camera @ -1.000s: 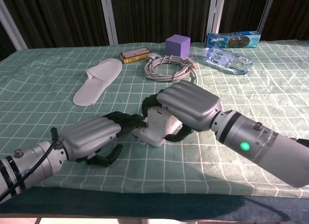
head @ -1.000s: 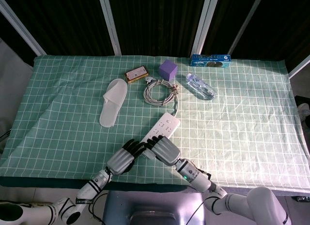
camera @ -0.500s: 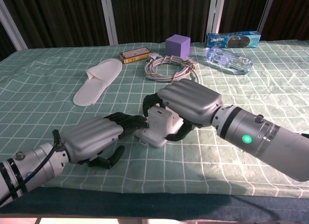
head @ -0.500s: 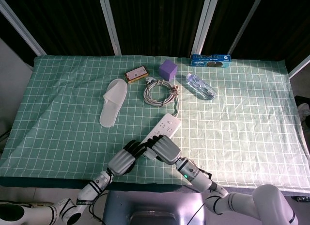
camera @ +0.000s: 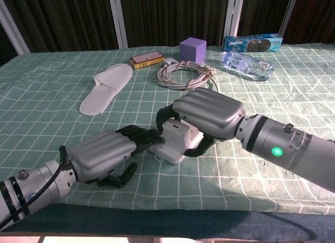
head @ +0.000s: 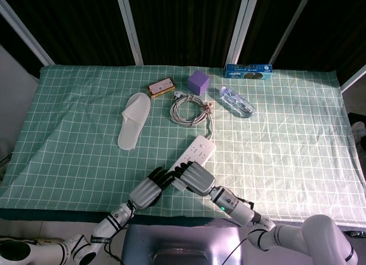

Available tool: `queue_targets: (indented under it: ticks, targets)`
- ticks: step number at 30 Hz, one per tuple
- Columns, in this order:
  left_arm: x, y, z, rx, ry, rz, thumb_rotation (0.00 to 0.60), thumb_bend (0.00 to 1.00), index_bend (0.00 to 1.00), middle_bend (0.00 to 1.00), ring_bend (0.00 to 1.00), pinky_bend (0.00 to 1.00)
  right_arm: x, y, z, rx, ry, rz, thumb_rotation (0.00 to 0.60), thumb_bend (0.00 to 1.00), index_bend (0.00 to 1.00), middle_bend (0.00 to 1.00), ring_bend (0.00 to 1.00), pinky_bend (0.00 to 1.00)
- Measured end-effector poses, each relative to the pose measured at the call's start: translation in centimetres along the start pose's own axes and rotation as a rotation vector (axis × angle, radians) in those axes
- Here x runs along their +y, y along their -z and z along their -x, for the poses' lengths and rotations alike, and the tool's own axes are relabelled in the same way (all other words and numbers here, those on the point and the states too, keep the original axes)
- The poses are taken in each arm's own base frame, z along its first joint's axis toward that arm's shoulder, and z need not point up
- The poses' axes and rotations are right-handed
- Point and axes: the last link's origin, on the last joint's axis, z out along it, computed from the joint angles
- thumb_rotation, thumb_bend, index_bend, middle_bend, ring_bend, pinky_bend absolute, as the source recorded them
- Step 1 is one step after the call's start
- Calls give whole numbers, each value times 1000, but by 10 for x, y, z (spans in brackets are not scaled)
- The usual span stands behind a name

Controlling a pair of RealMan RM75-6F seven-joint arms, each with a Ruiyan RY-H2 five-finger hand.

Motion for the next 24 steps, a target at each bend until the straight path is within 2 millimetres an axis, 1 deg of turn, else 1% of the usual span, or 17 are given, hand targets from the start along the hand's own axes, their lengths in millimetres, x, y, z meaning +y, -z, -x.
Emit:
queue_targets:
  ticks: [17, 24]
  targets:
    - [6, 3, 5, -3, -18, 18, 600, 726, 0, 79, 20, 54, 1, -1, -10, -65, -62, 14, 600, 406, 709, 529, 476, 702]
    - [6, 2, 6, -6, -20, 18, 600, 726, 0, 79, 20, 55, 1, 3, -14, -37, -73, 12, 600, 407, 709, 529, 476, 702]
